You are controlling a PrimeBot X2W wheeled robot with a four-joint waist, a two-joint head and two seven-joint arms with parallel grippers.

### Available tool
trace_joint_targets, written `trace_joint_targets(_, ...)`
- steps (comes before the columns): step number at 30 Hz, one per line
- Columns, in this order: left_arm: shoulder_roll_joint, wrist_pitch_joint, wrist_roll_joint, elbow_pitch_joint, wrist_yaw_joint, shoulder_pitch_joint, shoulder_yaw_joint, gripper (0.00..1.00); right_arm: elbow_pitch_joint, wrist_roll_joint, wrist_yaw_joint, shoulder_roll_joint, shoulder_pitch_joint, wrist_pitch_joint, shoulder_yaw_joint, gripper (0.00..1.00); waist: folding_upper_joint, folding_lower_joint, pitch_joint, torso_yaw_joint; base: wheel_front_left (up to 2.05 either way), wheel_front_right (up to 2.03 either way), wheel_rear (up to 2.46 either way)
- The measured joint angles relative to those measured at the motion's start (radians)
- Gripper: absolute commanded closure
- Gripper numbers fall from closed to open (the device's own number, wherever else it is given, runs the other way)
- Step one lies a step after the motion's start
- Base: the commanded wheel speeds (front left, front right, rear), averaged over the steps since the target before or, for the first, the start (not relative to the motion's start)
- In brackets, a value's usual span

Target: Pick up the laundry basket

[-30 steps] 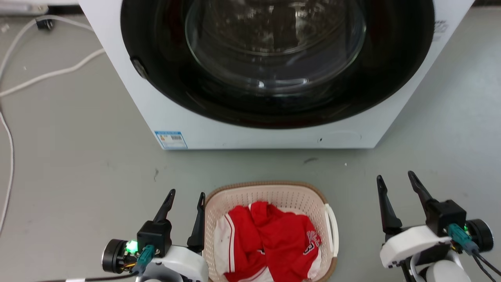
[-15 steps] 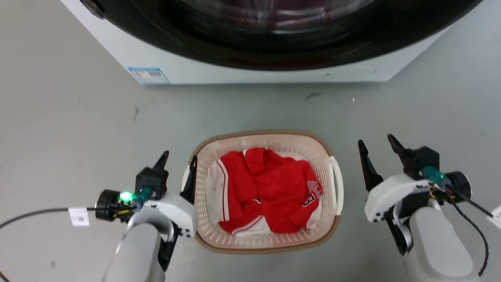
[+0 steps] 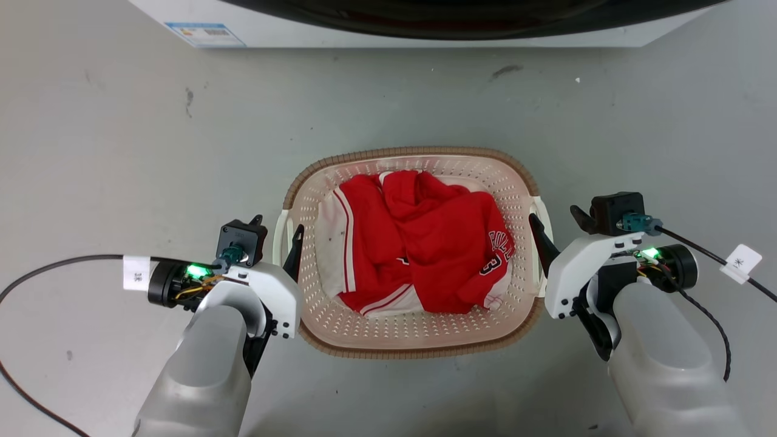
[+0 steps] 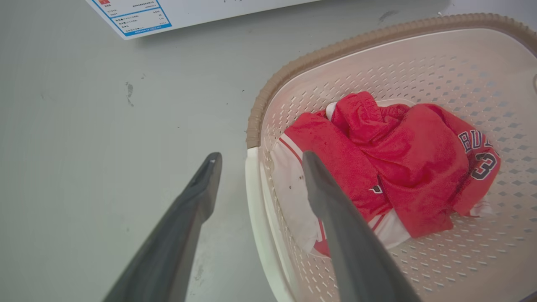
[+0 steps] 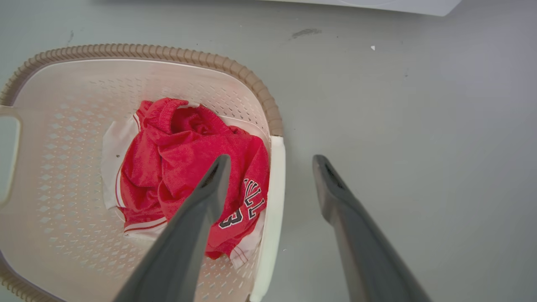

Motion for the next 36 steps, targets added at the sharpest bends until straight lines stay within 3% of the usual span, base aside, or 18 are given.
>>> trace_joint_targets(17, -0.004, 0.013, -0.036, 0.257, -0.021, -0.184, -0.065, 0.0, 0.225, 0.007, 0.0, 0.0, -0.142, 0.043, 0.03, 0.0, 0.0, 0.0, 0.118, 0.02, 0.0, 0.0, 0.0)
trace_joint_targets(36, -0.002, 0.089, -0.194, 0.291, -0.022, -0.249, -0.244, 0.0, 0.327, 0.029, 0.0, 0.0, -0.244, 0.065, 0.058, 0.0, 0.0, 0.0, 0.192, 0.033, 0.0, 0.0, 0.0)
